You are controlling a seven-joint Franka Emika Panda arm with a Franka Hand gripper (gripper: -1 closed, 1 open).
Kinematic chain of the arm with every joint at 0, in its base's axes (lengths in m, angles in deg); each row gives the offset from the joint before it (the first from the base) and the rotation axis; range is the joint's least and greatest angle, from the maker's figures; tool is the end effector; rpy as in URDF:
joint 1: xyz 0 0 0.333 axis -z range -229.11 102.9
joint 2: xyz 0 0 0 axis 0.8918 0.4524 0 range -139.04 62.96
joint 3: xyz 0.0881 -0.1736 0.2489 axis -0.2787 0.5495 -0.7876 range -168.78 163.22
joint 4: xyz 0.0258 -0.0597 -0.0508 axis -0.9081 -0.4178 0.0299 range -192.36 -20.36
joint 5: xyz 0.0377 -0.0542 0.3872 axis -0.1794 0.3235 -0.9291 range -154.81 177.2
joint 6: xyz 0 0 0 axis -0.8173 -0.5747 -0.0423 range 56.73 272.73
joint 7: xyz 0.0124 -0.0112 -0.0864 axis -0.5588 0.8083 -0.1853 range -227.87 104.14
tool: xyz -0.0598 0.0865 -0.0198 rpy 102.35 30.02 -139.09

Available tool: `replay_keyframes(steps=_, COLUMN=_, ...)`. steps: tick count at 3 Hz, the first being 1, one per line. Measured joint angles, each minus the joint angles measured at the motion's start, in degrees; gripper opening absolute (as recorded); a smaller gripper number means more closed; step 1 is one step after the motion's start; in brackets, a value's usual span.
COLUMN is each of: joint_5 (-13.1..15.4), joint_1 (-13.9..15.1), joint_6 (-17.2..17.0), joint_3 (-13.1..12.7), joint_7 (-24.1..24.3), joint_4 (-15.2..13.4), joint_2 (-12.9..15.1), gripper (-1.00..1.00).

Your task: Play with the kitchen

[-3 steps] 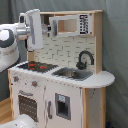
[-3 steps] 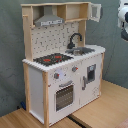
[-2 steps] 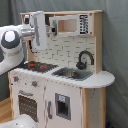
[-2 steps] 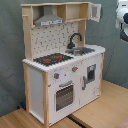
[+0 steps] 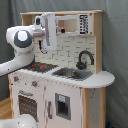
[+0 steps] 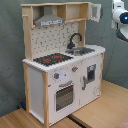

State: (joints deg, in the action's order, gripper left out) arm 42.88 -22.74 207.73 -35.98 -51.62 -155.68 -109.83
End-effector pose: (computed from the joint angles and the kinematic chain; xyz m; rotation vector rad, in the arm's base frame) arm 0.2904 0.1249 0.7196 1.6539 0.0644 1.1579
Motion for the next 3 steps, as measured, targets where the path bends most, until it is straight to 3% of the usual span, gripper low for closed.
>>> replay_keyframes(steps=1, joint_5=0.0, joint_1=2.7, joint_6=4.8, joint_3=-1.3, joint_7=0.0, joint_4=1.3, joint_2=2.9, gripper=-1.0)
replay_keyframes(steps=2, joint_5=-0.1, joint_1=5.2, joint_6=7.0, joint_3=-3.7, joint_7=0.6, joint_4=5.0, joint_2=6.1, gripper=-1.0)
replay_keyframes(steps=3, joint_5=-0.1, joint_1=7.2, joint_6=7.2, joint_3=-6.7, joint_7=2.1, joint_4=9.3, joint_2=9.4, gripper=-1.0)
